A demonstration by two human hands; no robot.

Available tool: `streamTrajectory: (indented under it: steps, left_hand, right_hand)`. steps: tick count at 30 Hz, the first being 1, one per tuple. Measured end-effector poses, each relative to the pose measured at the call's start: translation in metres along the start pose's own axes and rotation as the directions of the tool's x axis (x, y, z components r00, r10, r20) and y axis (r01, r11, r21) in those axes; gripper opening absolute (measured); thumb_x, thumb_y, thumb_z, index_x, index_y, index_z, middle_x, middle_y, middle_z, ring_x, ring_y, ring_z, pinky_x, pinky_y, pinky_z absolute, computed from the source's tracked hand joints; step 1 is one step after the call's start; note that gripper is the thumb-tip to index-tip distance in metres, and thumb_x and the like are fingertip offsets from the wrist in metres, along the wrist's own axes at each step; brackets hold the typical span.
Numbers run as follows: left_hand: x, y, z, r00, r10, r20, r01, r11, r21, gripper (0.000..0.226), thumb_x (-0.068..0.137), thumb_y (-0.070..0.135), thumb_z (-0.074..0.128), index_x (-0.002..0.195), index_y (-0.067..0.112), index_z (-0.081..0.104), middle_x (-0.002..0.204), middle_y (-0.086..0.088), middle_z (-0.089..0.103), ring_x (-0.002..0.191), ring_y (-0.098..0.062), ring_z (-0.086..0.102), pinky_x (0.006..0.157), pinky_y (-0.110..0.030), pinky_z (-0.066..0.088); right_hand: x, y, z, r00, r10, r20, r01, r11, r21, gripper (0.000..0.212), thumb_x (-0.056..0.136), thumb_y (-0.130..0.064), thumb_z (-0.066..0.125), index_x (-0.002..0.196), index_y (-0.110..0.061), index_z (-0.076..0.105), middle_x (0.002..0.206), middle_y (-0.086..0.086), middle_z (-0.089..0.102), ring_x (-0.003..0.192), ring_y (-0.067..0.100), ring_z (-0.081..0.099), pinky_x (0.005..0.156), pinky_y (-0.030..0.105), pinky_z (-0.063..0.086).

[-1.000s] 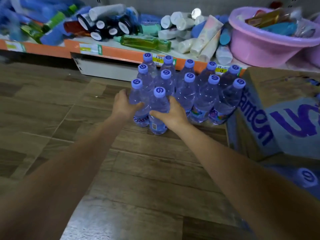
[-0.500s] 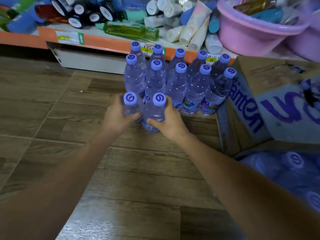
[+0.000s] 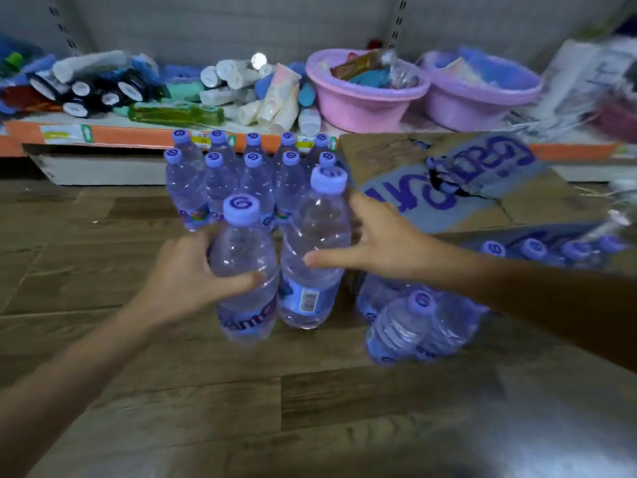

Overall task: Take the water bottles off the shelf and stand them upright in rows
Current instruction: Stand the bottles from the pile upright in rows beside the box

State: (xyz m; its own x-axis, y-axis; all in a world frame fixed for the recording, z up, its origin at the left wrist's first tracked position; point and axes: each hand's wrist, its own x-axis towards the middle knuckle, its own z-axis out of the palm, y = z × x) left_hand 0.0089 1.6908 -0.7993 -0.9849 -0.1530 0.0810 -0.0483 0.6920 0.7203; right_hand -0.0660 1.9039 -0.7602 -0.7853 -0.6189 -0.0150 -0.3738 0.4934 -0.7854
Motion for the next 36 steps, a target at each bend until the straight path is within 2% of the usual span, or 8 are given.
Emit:
streamTrajectory:
  steps: [5, 9, 13, 15, 18, 23, 32, 36]
  left_hand:
    - [0.023, 0.145, 0.025, 0.915, 0.349, 0.203, -0.301, 0.925, -0.233, 0.047, 0.049, 0.06, 0.061, 0.088, 0.034, 0.063, 0.093, 0.023, 0.071, 0.087, 0.008, 0.064, 0.081, -0.021, 0.052]
    - [0.024, 0.239, 0.103, 0.811, 0.48, 0.335, -0.397, 0.872, -0.287, 0.048, 0.053, 0.059, 0.062, 0.094, 0.035, 0.065, 0.096, 0.015, 0.073, 0.093, 0.002, 0.065, 0.087, -0.024, 0.052]
    - [0.024, 0.278, 0.206, 0.784, 0.364, 0.504, -0.308, 0.932, -0.193, 0.043, 0.061, 0.047, 0.074, 0.095, 0.021, 0.067, 0.098, -0.001, 0.073, 0.094, -0.016, 0.066, 0.089, -0.039, 0.052]
    - [0.019, 0.27, 0.252, 0.794, 0.281, 0.539, -0.256, 0.959, -0.123, 0.038, 0.063, 0.039, 0.078, 0.094, 0.02, 0.067, 0.098, -0.001, 0.072, 0.093, -0.017, 0.065, 0.087, -0.04, 0.053]
    - [0.017, 0.249, 0.297, 0.818, 0.131, 0.56, -0.175, 0.984, 0.024, 0.06, 0.048, 0.055, 0.073, 0.098, 0.022, 0.063, 0.097, 0.001, 0.07, 0.09, -0.018, 0.065, 0.082, -0.043, 0.054]
    - [0.026, 0.232, 0.32, 0.862, -0.032, 0.506, -0.14, 0.944, 0.299, 0.038, 0.06, 0.045, 0.078, 0.073, 0.021, 0.052, 0.074, 0.002, 0.059, 0.069, -0.016, 0.055, 0.05, -0.026, 0.037]
    - [0.034, 0.209, 0.313, 0.864, -0.192, 0.465, 0.087, 0.967, 0.238, 0.049, 0.061, 0.025, 0.082, 0.101, 0.012, 0.056, 0.102, -0.005, 0.063, 0.096, -0.024, 0.058, 0.082, -0.04, 0.051]
    - [0.035, 0.214, 0.301, 0.856, -0.149, 0.495, 0.063, 0.98, 0.187, 0.05, 0.067, 0.02, 0.078, 0.109, 0.012, 0.051, 0.112, -0.007, 0.059, 0.101, -0.024, 0.057, 0.082, -0.037, 0.05]
  right_hand:
    - [-0.1, -0.014, -0.133, 0.969, 0.001, -0.248, 0.0, 1.0, 0.002, 0.043, 0.065, -0.022, 0.079, 0.096, -0.035, 0.052, 0.083, -0.032, 0.069, 0.084, -0.012, 0.064, 0.074, 0.006, 0.049]
    - [-0.176, 0.033, -0.196, 0.902, 0.096, -0.421, -0.109, 0.994, -0.007, 0.061, 0.057, -0.015, 0.084, 0.109, -0.028, 0.055, 0.097, -0.024, 0.071, 0.089, -0.001, 0.068, 0.076, 0.011, 0.053]
    - [-0.223, 0.12, -0.215, 0.83, 0.218, -0.513, -0.243, 0.97, 0.019, 0.057, 0.062, -0.006, 0.083, 0.105, -0.032, 0.055, 0.09, -0.016, 0.071, 0.08, -0.003, 0.067, 0.081, 0.02, 0.056]
    - [-0.236, 0.158, -0.207, 0.818, 0.271, -0.507, -0.33, 0.943, -0.028, 0.062, 0.056, -0.022, 0.087, 0.107, -0.031, 0.053, 0.092, -0.013, 0.07, 0.078, -0.005, 0.066, 0.08, 0.021, 0.055]
    - [-0.241, 0.208, -0.185, 0.834, 0.316, -0.452, -0.355, 0.935, -0.002, 0.071, 0.05, -0.041, 0.08, 0.114, -0.037, 0.051, 0.105, -0.007, 0.069, 0.096, 0.011, 0.066, 0.088, 0.037, 0.053]
    - [-0.221, 0.264, -0.146, 0.849, 0.348, -0.396, -0.359, 0.932, 0.05, 0.07, 0.058, -0.037, 0.081, 0.118, -0.025, 0.047, 0.115, 0.0, 0.065, 0.109, 0.021, 0.06, 0.09, 0.043, 0.05]
    - [-0.189, 0.292, -0.113, 0.887, 0.326, -0.327, -0.307, 0.945, 0.109, 0.075, 0.063, -0.026, 0.081, 0.125, -0.021, 0.04, 0.125, 0.001, 0.059, 0.115, 0.02, 0.057, 0.095, 0.04, 0.048]
    - [-0.186, 0.288, -0.117, 0.884, 0.383, -0.269, -0.357, 0.924, 0.141, 0.076, 0.063, -0.02, 0.083, 0.125, -0.018, 0.038, 0.126, 0.004, 0.056, 0.117, 0.02, 0.054, 0.094, 0.032, 0.045]
